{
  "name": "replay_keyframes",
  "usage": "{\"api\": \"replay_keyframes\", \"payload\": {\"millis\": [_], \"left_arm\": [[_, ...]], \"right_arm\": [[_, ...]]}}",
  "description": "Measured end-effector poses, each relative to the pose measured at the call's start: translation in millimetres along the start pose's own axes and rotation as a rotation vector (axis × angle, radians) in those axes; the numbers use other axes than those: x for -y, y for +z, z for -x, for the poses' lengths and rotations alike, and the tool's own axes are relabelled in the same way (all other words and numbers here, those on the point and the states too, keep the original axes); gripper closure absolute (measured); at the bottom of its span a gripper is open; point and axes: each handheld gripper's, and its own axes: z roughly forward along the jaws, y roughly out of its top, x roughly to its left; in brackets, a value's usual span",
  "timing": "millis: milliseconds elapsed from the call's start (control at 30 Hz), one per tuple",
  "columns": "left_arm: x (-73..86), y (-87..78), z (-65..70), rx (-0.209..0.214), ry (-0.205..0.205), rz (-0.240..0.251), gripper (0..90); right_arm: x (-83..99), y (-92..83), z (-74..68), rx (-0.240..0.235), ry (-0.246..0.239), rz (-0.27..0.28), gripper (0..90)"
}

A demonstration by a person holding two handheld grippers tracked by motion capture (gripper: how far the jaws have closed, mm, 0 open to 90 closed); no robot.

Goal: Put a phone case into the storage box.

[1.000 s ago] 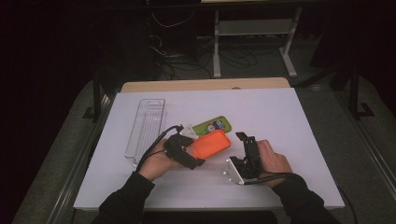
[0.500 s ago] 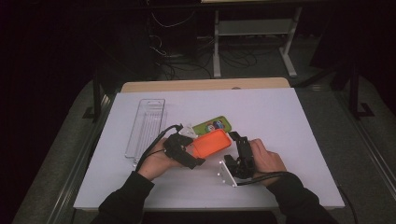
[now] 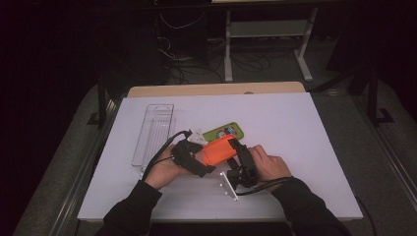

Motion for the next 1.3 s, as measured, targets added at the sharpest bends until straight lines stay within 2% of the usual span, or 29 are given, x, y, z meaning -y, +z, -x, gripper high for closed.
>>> {"api": "replay_keyframes", "payload": {"millis": [33, 100, 167, 200, 267, 400, 500, 667, 1000, 1067, 1233, 1300], "left_arm": [[0.0, -0.1, 0.0, 0.000, 0.000, -0.001, 15.8], [0.2, -0.1, 0.1, 0.001, -0.004, -0.001, 15.8], [0.4, 0.5, 0.7, 0.001, -0.018, 0.008, 15.8], [0.4, -0.2, 0.0, -0.004, -0.004, -0.003, 15.8], [0.5, -0.2, 0.3, -0.004, -0.005, -0.003, 15.8], [0.4, 0.0, 0.3, -0.004, -0.001, -0.003, 15.8], [0.5, 0.1, 0.4, -0.004, 0.000, -0.003, 15.8], [0.6, 0.7, 0.6, 0.003, 0.001, -0.004, 15.8], [0.6, 0.7, 0.5, 0.001, 0.003, -0.009, 15.8], [0.6, 1.0, 0.6, 0.003, 0.004, -0.008, 15.7], [0.5, 1.2, 0.2, 0.005, 0.008, -0.010, 15.7], [0.9, 2.0, 0.1, 0.013, -0.003, -0.015, 15.5]], "right_arm": [[-2.3, 1.5, -0.2, 0.007, -0.034, 0.001, 15.8], [-3.0, 1.8, -1.0, 0.013, -0.041, -0.001, 17.7], [-4.4, 2.4, -3.2, 0.004, -0.032, 0.001, 24.5], [-4.8, 2.3, -3.5, -0.006, -0.034, -0.002, 27.3], [-5.2, 0.4, -3.2, -0.011, -0.036, -0.015, 34.8], [-5.1, -0.2, -3.7, -0.012, -0.038, -0.013, 39.6], [-6.5, -1.5, -5.2, -0.038, -0.040, -0.016, 46.4], [-6.6, -2.6, -5.7, -0.032, -0.045, 0.001, 59.5], [-7.5, -3.4, -7.7, -0.038, -0.052, 0.005, 70.9], [-7.6, -2.9, -7.2, -0.053, -0.064, 0.003, 75.8], [-7.4, -3.1, -7.0, -0.065, -0.065, -0.004, 76.7], [-7.8, -3.0, -8.3, -0.066, -0.075, -0.005, 77.3]]}}
